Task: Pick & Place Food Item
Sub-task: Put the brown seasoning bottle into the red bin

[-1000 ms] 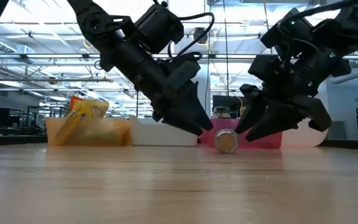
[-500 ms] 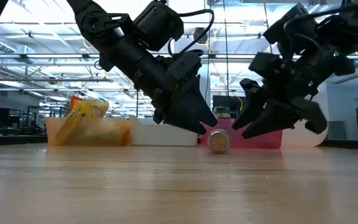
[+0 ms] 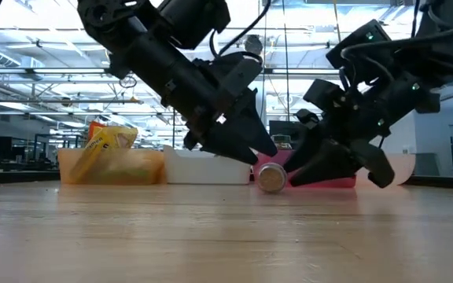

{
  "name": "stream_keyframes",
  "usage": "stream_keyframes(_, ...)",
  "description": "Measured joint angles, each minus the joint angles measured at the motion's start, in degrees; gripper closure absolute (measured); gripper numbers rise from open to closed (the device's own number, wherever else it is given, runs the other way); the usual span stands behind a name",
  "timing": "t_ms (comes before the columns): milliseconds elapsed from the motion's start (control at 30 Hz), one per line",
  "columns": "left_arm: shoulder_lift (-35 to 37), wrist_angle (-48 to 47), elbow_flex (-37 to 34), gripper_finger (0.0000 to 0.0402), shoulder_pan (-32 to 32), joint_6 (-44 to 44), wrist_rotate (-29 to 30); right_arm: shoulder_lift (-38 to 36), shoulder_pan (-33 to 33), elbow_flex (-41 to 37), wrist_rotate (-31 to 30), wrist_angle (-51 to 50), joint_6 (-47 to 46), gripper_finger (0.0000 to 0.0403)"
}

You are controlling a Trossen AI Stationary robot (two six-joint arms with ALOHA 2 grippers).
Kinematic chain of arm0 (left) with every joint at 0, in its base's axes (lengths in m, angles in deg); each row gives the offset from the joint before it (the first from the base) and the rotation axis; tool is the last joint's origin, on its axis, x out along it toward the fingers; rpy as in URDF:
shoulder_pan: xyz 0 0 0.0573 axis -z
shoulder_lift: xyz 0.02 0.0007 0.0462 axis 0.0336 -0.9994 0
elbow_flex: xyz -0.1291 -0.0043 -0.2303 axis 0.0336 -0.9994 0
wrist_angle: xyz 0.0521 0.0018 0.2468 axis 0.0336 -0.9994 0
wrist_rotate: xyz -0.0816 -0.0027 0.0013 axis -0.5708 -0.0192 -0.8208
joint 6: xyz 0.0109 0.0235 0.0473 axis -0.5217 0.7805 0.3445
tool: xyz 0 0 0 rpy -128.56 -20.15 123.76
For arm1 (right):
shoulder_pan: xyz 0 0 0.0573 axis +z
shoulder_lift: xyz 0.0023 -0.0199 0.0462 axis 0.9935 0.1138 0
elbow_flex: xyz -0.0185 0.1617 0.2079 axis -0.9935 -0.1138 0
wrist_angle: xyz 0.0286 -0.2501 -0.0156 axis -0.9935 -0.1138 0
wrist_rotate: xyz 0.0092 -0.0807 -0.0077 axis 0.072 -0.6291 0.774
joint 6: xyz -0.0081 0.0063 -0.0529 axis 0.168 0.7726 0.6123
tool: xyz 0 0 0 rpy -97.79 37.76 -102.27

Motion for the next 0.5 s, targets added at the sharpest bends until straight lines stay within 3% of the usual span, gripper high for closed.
stream_keyframes(200,0.0,0.4,0.0,0.0160,2.0,-0.4,6.4,3.1,0.0,0.0,-0.1,5.3,-2.4,0.0243)
stream_keyframes(367,-0.1,0.1,0.0,0.0160,2.4,-0.6,8.2,3.6,0.5,0.0,-4.4,7.4,-3.0,0.0243)
stream_keyframes(500,-1.8,-0.1,0.1,0.0160,2.3,-1.6,8.2,3.6,1.6,0.1,-4.6,8.7,-3.9,0.0243)
